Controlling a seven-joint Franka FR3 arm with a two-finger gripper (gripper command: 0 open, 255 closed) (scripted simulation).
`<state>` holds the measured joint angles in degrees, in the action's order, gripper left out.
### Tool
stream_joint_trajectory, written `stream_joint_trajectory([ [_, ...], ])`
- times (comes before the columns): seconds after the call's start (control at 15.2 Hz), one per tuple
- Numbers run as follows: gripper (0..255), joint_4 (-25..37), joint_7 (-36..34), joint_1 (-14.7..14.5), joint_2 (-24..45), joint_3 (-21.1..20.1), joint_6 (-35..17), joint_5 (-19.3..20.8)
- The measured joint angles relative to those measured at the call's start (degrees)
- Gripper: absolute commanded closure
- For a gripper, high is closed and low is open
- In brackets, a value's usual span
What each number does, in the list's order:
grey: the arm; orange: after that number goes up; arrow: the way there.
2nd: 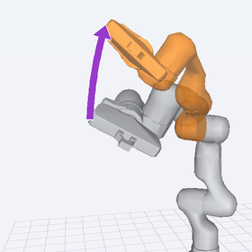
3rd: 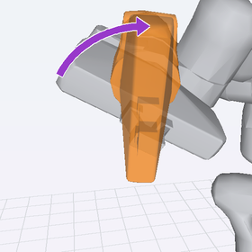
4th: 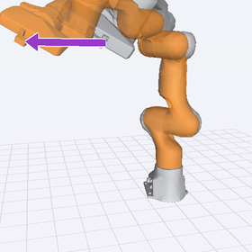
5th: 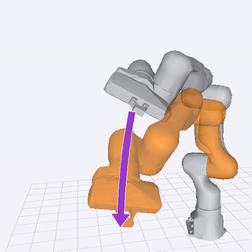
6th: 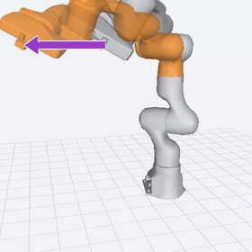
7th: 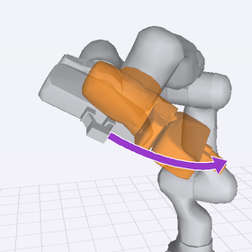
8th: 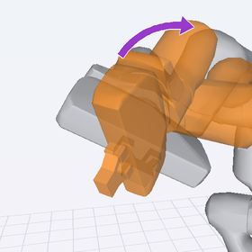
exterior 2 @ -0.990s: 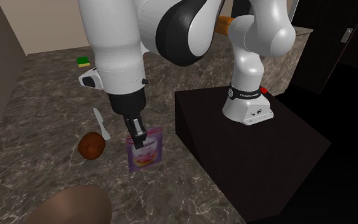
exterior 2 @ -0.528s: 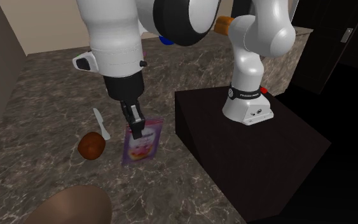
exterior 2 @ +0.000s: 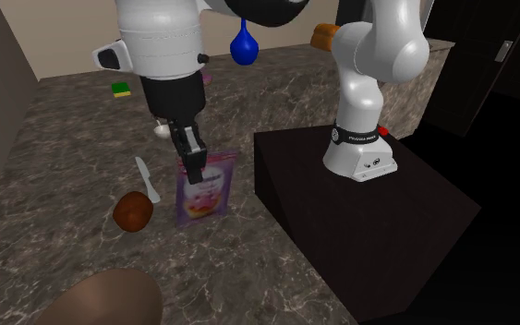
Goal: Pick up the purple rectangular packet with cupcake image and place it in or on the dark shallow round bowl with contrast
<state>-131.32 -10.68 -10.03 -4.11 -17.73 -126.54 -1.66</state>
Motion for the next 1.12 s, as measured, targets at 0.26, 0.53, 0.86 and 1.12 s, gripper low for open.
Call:
stream_joint_trajectory([
  [0.26,255,1.6,0.3,0.0,-1.6,0.1,3.2,-0.5],
  [0.53,255,4.1,0.1,-0.1,-1.6,0.0,5.7,-0.5],
  [0.86,255,17.0,-3.4,-0.8,7.8,-1.1,9.6,2.9],
  [1.12,255,30.0,-6.2,-2.5,16.9,-1.4,14.1,6.0],
])
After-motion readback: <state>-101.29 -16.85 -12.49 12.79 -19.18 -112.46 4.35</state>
